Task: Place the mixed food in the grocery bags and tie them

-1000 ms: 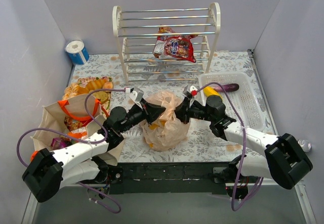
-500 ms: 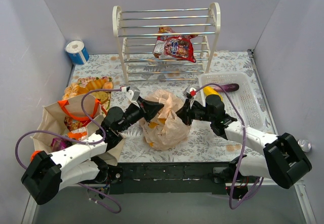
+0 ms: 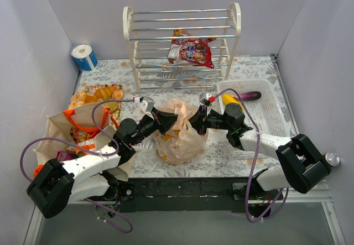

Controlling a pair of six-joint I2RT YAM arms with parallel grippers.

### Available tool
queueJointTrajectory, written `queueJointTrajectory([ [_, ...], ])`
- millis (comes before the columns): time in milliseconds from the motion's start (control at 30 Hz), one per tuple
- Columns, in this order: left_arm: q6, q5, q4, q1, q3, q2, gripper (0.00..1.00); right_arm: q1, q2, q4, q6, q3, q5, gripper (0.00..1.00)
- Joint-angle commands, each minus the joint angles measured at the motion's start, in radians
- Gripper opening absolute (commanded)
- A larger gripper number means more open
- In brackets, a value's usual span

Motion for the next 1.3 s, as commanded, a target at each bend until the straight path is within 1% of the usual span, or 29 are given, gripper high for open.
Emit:
queueJointTrajectory([
  [0, 0.023, -0.024, 0.051, 0.003, -0.015, -0.003, 0.00, 0.010, 0.051, 0.186, 0.073, 0.027, -0.035, 0.19],
  [133, 0.013, -0.007, 0.074, 0.003, -0.021, 0.005, 0.00, 0.018, 0.096, 0.235, 0.096, 0.032, -0.034, 0.20],
  [233, -0.003, 0.010, 0.100, 0.003, -0.030, 0.012, 0.00, 0.019, 0.128, 0.352, 0.163, 0.020, -0.030, 0.21],
  [267, -0.004, 0.012, 0.116, 0.004, -0.035, 0.015, 0.00, 0.019, 0.137, 0.414, 0.181, 0.017, -0.035, 0.21],
  [333, 0.000, -0.002, 0.123, 0.003, -0.046, 0.015, 0.00, 0.022, 0.157, 0.471, 0.232, 0.015, -0.044, 0.24],
  [400, 0.007, -0.017, 0.123, 0.003, -0.047, 0.014, 0.00, 0.022, 0.160, 0.513, 0.244, 0.011, -0.046, 0.26],
  [433, 0.011, -0.021, 0.126, 0.003, -0.049, 0.012, 0.00, 0.024, 0.159, 0.519, 0.249, 0.011, -0.046, 0.29],
  [533, 0.019, -0.030, 0.130, 0.003, -0.052, 0.011, 0.00, 0.025, 0.154, 0.550, 0.260, 0.000, -0.047, 0.34],
  [633, 0.019, -0.033, 0.143, 0.003, -0.055, 0.011, 0.00, 0.025, 0.154, 0.597, 0.284, -0.009, -0.049, 0.36],
  [833, 0.011, -0.047, 0.166, 0.003, -0.070, 0.009, 0.00, 0.027, 0.171, 0.698, 0.344, -0.015, -0.041, 0.38],
  [933, 0.010, -0.056, 0.178, 0.000, -0.076, 0.012, 0.00, 0.030, 0.179, 0.725, 0.366, -0.014, -0.037, 0.38],
  [1100, 0.017, -0.132, 0.201, -0.034, -0.076, 0.035, 0.00, 0.048, 0.186, 0.725, 0.355, -0.008, -0.018, 0.39],
  [1133, 0.022, -0.151, 0.207, -0.057, -0.075, 0.042, 0.00, 0.048, 0.188, 0.725, 0.356, -0.006, -0.015, 0.41],
  [1267, 0.033, -0.231, 0.232, -0.091, -0.082, 0.066, 0.00, 0.061, 0.176, 0.725, 0.349, -0.006, 0.011, 0.46],
])
